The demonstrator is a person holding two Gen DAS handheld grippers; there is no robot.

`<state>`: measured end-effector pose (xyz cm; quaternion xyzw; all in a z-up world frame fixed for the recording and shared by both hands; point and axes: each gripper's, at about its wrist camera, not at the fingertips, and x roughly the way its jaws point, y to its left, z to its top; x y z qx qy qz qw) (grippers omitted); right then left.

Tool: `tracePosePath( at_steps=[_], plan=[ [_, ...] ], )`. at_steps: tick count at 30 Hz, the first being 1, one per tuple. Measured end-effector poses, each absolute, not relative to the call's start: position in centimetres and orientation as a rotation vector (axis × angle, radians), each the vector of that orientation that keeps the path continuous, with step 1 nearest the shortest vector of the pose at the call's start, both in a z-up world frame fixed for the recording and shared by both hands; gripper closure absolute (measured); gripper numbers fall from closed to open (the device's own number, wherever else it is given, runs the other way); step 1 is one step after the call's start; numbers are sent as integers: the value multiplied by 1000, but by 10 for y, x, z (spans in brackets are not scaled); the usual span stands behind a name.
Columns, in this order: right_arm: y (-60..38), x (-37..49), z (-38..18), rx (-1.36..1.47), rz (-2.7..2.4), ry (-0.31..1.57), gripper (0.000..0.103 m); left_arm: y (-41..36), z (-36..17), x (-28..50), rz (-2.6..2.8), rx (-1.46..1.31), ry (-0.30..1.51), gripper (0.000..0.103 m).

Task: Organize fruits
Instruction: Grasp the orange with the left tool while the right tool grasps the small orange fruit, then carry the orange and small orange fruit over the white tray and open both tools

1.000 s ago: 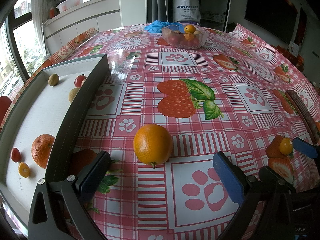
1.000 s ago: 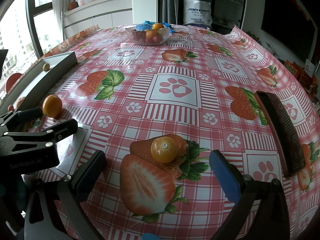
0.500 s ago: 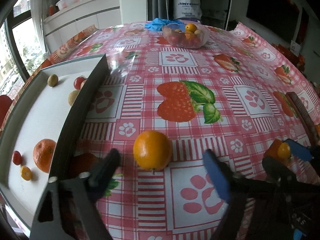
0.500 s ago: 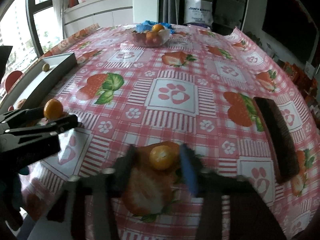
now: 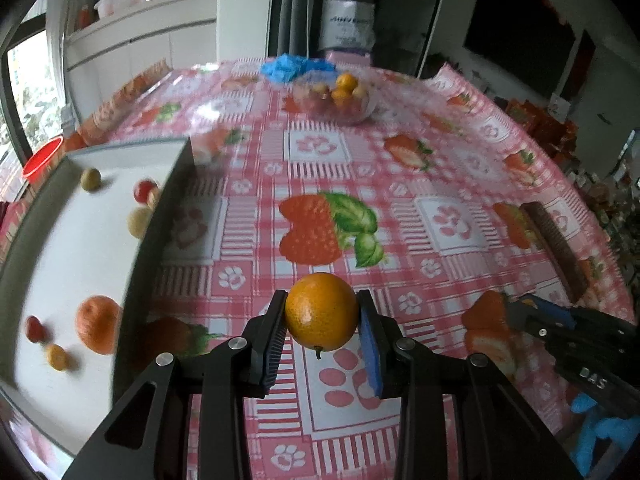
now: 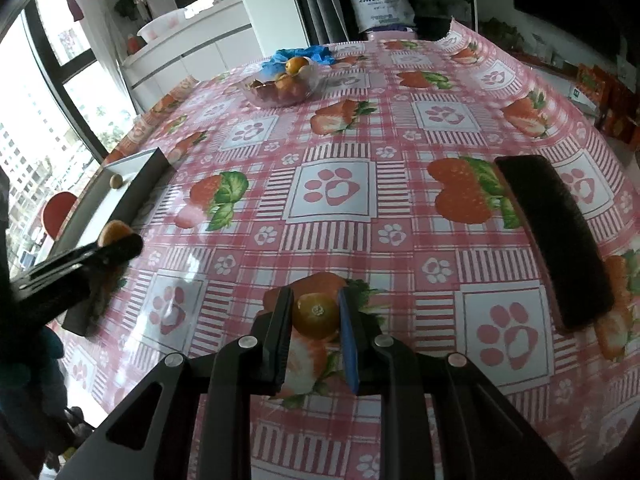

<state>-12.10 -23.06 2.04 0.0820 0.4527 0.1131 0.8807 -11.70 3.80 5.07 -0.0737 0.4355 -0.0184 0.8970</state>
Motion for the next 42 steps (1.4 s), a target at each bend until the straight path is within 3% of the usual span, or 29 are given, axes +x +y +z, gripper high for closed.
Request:
tracePosePath(
  at_steps=[14, 26, 36, 39, 41, 42],
  plan=[
    [-132, -88, 73, 138, 420, 919, 79, 119, 98, -138, 60, -166, 801, 68],
    [5, -48, 75, 46, 620, 979, 79, 203, 73, -146, 253, -135, 851, 68],
    [56, -31, 52, -4, 667, 1073, 77, 240, 43, -143, 317, -167, 924, 68],
    [61, -32, 53, -36, 656, 1069, 64, 245, 39, -144, 322, -179, 936, 68],
    [61, -34, 57, -53, 647, 1048, 39, 248, 36, -143, 321, -187, 945, 68],
    [60, -35, 60, -58, 643, 1036, 37, 248, 35, -143, 321, -190, 948, 67]
  ],
)
